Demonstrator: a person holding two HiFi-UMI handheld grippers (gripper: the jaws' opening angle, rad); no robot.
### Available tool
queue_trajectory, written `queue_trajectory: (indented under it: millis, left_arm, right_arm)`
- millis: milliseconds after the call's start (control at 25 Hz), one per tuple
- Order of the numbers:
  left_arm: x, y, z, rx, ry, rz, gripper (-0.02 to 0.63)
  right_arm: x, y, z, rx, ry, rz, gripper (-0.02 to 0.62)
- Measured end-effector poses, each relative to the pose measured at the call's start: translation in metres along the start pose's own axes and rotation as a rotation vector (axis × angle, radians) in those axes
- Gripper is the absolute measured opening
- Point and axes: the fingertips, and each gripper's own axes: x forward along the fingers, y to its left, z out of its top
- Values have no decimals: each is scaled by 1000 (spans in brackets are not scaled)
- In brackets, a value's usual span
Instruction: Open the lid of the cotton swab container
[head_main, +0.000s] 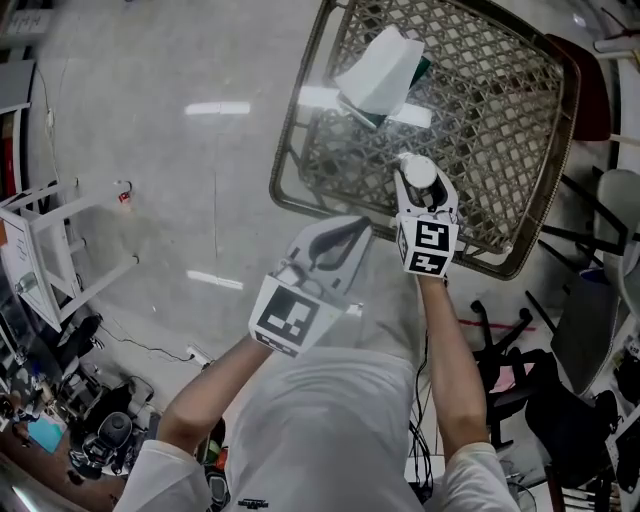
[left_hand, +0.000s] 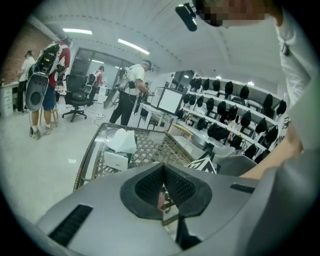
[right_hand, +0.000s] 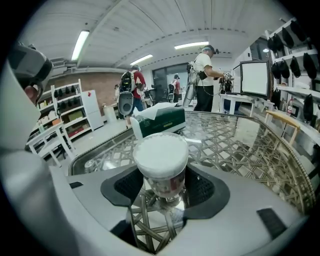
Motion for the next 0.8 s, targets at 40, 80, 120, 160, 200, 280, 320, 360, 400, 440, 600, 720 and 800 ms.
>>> queue_trajectory:
  millis: [40, 80, 120, 160, 200, 280, 320, 360, 400, 440, 600, 720, 800]
  left_arm:
    - [0, 0, 0, 3, 1, -2, 2]
    - [0, -1, 0, 5, 1, -3, 2]
    - [1, -1, 0, 7, 2, -4, 2]
    - [0, -2, 1, 9, 1, -4, 2]
    - [0, -2, 2, 11, 1, -4, 2]
    - [-1, -2, 4, 15, -1, -4, 2]
    - [-1, -2, 5, 15, -2, -3, 2]
    - [-2, -2, 6, 15, -4, -2, 2]
    - [-3, -1, 8, 16, -7, 0, 2]
    - [-5, -2, 9, 17, -9, 1, 2]
    - [-12, -4, 17, 26, -21, 10, 2]
    - [-18, -2, 24, 20, -32, 20, 2]
    - [-22, -2, 29, 25, -34, 19, 2]
  right_arm:
    - [0, 0, 0, 1, 0, 0, 252]
    - [0, 0, 0, 4, -1, -1, 252]
    - [0, 0, 0, 6, -3, -2, 252]
    - [0, 0, 0, 7, -5, -4, 250]
    - [-1, 0, 0, 8, -7, -4, 250]
    - [-3, -1, 3, 6, -13, -3, 249]
    - [-4, 0, 5, 3, -17, -2, 247]
    - [-6, 0, 8, -2, -21, -1, 247]
    - [-7, 1, 11, -6, -26, 2, 247]
    - [-9, 1, 15, -9, -30, 5, 247]
    - [-20, 4, 28, -10, -36, 33, 247]
    - [-32, 6, 41, -26, -47, 65, 248]
    - [-43, 8, 52, -43, -62, 83, 247]
